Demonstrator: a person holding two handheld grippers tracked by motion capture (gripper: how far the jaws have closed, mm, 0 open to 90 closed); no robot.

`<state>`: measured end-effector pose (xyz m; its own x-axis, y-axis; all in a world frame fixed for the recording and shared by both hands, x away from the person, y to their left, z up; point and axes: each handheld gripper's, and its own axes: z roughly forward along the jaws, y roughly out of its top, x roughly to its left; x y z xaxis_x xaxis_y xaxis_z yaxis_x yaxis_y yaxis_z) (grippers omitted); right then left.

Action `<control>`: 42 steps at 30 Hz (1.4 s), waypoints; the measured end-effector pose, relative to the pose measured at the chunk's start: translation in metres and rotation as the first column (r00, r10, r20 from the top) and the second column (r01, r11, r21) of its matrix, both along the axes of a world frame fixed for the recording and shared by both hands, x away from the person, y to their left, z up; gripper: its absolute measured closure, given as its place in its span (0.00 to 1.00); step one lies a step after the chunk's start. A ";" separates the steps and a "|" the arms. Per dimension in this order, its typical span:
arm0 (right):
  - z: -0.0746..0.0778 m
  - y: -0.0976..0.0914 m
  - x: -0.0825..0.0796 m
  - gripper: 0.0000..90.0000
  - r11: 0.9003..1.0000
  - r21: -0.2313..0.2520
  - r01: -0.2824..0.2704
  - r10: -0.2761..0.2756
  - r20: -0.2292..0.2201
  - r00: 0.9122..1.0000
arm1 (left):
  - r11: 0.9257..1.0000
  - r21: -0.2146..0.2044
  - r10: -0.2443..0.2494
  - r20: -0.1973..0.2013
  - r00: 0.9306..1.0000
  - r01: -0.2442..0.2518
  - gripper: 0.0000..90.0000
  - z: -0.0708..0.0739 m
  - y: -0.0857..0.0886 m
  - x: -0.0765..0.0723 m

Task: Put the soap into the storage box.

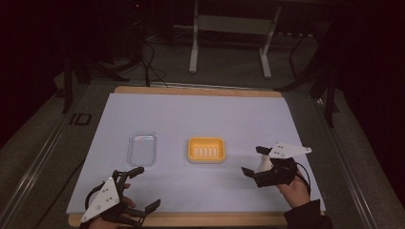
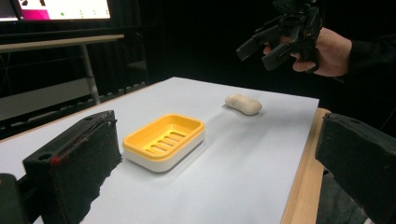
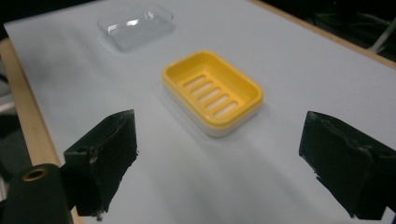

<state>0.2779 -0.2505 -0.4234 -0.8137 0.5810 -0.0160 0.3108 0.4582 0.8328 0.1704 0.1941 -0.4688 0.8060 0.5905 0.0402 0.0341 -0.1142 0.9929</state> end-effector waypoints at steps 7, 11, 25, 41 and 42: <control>0.000 0.011 0.002 0.12 0.990 -0.111 -0.088 0.078 -0.093 0.993 | 1.000 0.007 -0.008 -0.004 1.000 0.008 0.00 0.000 -0.001 0.000; -0.001 0.014 0.003 0.12 0.983 -0.150 -0.109 0.087 -0.145 0.986 | 1.000 0.011 -0.009 -0.005 1.000 0.009 0.00 -0.001 -0.001 0.000; -0.013 0.013 0.008 0.14 0.944 -0.328 -0.030 -0.065 -0.276 0.959 | 1.000 0.027 -0.015 -0.010 1.000 0.016 0.00 -0.002 -0.003 0.000; -0.033 0.013 0.010 0.16 0.887 -0.458 -0.064 -0.167 -0.446 0.879 | 0.999 0.032 -0.014 -0.005 1.000 0.014 0.00 -0.002 -0.004 0.000; -0.034 0.013 0.009 0.17 0.875 -0.480 -0.065 -0.177 -0.441 0.880 | 0.999 0.029 -0.015 -0.003 1.000 0.015 0.00 -0.002 -0.004 0.000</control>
